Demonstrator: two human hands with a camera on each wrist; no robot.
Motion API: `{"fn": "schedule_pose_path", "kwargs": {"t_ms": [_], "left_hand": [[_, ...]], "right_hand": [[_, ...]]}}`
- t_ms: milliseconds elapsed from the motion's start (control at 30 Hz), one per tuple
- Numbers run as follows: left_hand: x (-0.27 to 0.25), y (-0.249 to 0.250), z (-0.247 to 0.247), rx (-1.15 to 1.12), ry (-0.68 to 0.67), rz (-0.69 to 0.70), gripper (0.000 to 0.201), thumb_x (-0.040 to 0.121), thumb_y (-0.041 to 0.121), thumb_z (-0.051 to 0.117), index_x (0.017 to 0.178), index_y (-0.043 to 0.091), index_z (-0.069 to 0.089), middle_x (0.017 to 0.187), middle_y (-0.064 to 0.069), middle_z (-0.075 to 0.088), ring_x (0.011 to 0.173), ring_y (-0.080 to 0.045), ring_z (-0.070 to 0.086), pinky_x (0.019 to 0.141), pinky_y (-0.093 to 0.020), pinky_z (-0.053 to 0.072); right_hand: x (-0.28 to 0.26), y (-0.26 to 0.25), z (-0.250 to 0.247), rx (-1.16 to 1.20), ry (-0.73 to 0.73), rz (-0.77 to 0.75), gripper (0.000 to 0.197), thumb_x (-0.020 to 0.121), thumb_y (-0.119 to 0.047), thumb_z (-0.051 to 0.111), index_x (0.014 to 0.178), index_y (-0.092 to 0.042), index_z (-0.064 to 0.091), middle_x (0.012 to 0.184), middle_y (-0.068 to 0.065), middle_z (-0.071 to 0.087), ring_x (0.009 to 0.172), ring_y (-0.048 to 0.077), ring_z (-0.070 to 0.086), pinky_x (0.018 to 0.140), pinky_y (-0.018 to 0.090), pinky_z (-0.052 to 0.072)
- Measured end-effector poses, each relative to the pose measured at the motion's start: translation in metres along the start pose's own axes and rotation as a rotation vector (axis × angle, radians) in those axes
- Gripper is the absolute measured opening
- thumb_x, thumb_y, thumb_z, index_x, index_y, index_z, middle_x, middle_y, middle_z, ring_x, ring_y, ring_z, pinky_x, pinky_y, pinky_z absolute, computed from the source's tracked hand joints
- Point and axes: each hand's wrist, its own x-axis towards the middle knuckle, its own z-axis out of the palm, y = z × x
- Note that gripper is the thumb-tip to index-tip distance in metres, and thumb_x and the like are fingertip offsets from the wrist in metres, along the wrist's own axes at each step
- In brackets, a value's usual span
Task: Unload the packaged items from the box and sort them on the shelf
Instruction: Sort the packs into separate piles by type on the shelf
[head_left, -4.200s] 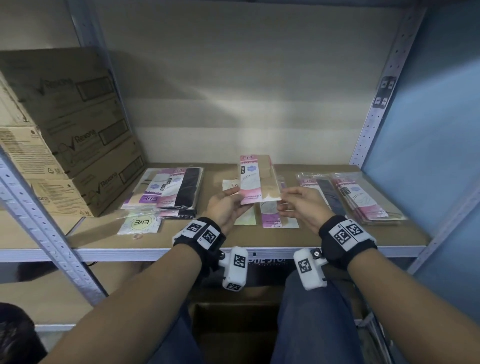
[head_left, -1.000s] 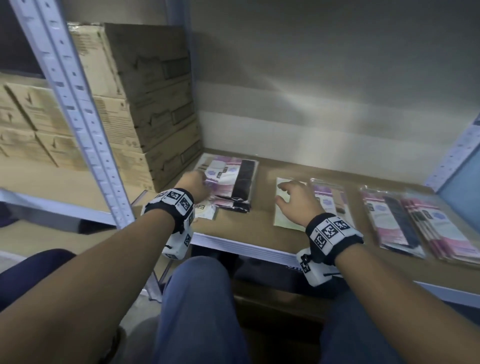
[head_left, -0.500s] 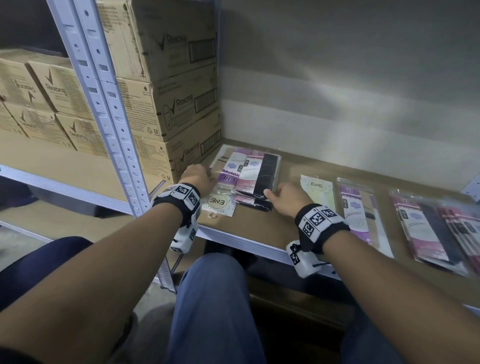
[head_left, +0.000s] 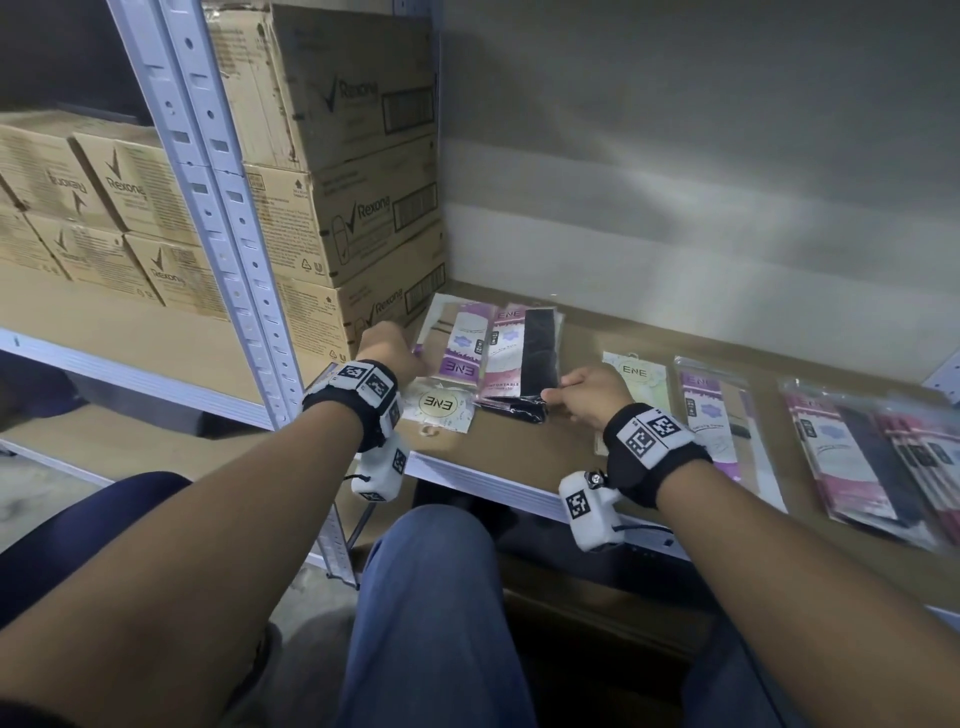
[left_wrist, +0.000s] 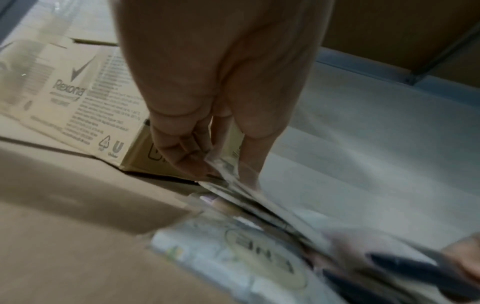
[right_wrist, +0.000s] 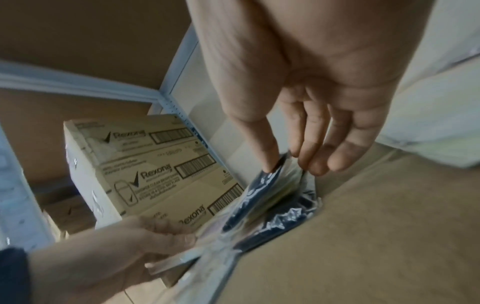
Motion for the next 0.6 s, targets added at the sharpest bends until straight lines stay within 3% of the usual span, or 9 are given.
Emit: {"fn": "schedule_pose_path", "kwargs": {"t_ms": [100,167,233,400,600], "left_hand": [[-0.001,0.002,-0.006,-0.137,-0.015,-0.026,0.059,0.073,0.026,0.081,0.123,0.003,0.059,0.114,-0.012,0.065,0.104,-0.027,0.063,0.083,-0.029,0.049],[-0.002,0.003,-0.006,-0.326,-0.046,-0.047,0.055,0.074,0.019,0.08,0.122,0.003,0.058,0.101,-0.012,0.07,0.089,-0.024,0.069,0.087,-0.033,0.055],[-0.005,0.007,-0.006,-0.516,-0.076,-0.058,0.044,0.077,0.01,0.076,0.118,0.002,0.06,0.09,-0.014,0.072,0.073,-0.022,0.069,0.08,-0.037,0.059],[-0.02,0.02,-0.002,-0.815,-0.101,-0.034,0.03,0.084,-0.005,0.063,0.113,-0.002,0.059,0.09,-0.017,0.068,0.06,-0.021,0.062,0.059,-0.026,0.058],[-0.037,0.031,0.017,-0.996,-0.2,-0.005,0.02,0.086,-0.007,0.059,0.102,0.004,0.057,0.079,-0.01,0.065,0.057,-0.015,0.063,0.061,-0.026,0.056]], "right_hand": [[-0.004,0.001,-0.007,0.339,-0.013,0.081,0.034,0.079,-0.01,0.074,0.11,-0.003,0.061,0.107,0.008,0.065,0.078,0.021,0.064,0.082,0.037,0.056],[-0.012,-0.002,-0.014,0.626,-0.075,0.133,0.026,0.084,-0.001,0.066,0.109,-0.003,0.057,0.106,0.012,0.064,0.078,0.023,0.065,0.071,0.034,0.059],[-0.018,-0.003,-0.021,0.794,-0.098,0.144,0.018,0.088,0.005,0.059,0.104,-0.003,0.055,0.102,0.014,0.062,0.08,0.026,0.065,0.065,0.033,0.06],[-0.026,0.006,-0.038,0.952,-0.051,0.111,0.018,0.088,0.009,0.054,0.104,0.001,0.056,0.104,0.018,0.061,0.085,0.03,0.065,0.066,0.035,0.061],[-0.039,0.029,-0.074,0.998,0.027,0.054,0.014,0.088,0.012,0.053,0.09,-0.002,0.055,0.099,0.017,0.063,0.092,0.034,0.066,0.068,0.036,0.06]]}}
